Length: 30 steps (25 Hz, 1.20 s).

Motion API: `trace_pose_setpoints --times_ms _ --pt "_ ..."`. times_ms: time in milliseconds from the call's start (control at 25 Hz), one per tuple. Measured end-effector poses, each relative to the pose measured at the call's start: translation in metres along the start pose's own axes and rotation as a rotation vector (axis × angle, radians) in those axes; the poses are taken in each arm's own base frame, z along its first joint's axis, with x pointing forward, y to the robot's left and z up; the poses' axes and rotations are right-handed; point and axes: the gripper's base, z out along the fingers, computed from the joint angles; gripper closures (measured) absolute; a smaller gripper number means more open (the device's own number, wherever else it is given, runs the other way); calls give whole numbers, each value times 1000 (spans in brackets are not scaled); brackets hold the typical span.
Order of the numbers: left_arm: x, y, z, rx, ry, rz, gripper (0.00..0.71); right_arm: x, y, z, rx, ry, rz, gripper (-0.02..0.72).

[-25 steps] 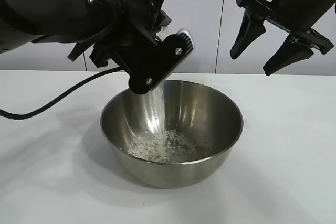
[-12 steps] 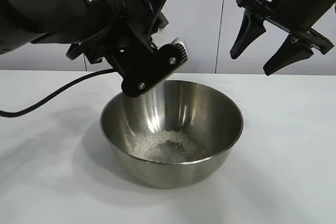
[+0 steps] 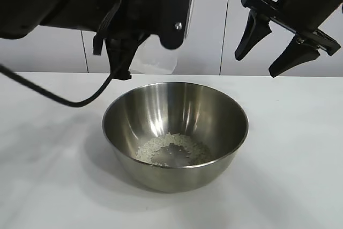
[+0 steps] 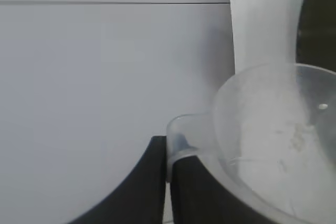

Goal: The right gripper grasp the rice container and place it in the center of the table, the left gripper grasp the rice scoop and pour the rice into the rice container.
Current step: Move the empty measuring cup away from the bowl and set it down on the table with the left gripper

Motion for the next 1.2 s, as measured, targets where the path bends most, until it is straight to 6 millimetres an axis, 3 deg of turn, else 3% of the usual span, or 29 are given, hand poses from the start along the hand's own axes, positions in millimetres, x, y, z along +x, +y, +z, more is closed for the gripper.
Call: trace_pose_setpoints --times_ms 80,280,440,840,1040,1200 --pt "7 9 -3 -14 22 -219 701 0 0 0 0 2 0 219" --pt "46 43 -12 -91 84 -772 701 1 0 0 -3 13 0 219" --pt "72 53 -15 -74 91 -1124 701 1 0 0 -3 13 0 219" --pt "122 8 -19 -40 145 -1409 701 1 0 0 -3 12 0 219" --pt "148 -11 -33 -138 3 -1553 701 1 0 0 -2 11 0 219" --pt "162 -33 -33 -84 -22 -1569 701 1 0 0 -2 11 0 219"
